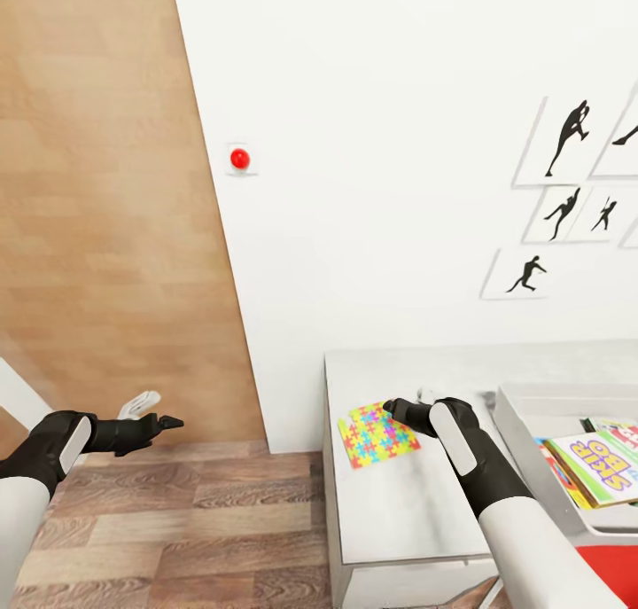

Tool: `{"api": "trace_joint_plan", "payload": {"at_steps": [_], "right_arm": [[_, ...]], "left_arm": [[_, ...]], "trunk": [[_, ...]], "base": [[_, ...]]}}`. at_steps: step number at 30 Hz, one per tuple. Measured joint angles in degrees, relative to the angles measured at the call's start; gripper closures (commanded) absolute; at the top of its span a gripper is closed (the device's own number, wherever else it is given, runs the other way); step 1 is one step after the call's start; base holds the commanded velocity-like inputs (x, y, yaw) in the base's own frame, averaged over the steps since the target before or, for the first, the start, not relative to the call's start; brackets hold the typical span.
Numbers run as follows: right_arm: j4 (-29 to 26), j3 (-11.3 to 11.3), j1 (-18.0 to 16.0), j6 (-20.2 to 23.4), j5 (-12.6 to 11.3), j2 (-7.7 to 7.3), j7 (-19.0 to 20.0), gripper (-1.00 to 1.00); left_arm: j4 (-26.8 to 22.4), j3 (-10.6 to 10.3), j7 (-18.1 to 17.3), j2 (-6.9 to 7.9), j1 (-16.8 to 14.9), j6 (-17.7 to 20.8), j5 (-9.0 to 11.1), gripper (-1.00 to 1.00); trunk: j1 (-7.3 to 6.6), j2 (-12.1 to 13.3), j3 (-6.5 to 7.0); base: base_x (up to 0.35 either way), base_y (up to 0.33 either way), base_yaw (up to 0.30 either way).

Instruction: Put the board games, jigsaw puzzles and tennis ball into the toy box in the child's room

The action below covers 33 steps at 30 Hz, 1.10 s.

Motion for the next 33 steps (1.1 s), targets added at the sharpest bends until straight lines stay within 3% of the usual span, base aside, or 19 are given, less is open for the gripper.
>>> {"api": "trace_joint_plan", "payload": {"at_steps": [33], "right_arm": [[0.00,-0.01,0.00,-2.48,-0.01,-0.17,0.09,-1.00]], "left_arm": [[0.00,0.00,0.01,-0.01,-0.01,-0.06,0.01,-1.00]], "trunk": [[0.00,-0.01,-2.91]], "base": [[0.000,0.004,0.000]]}}
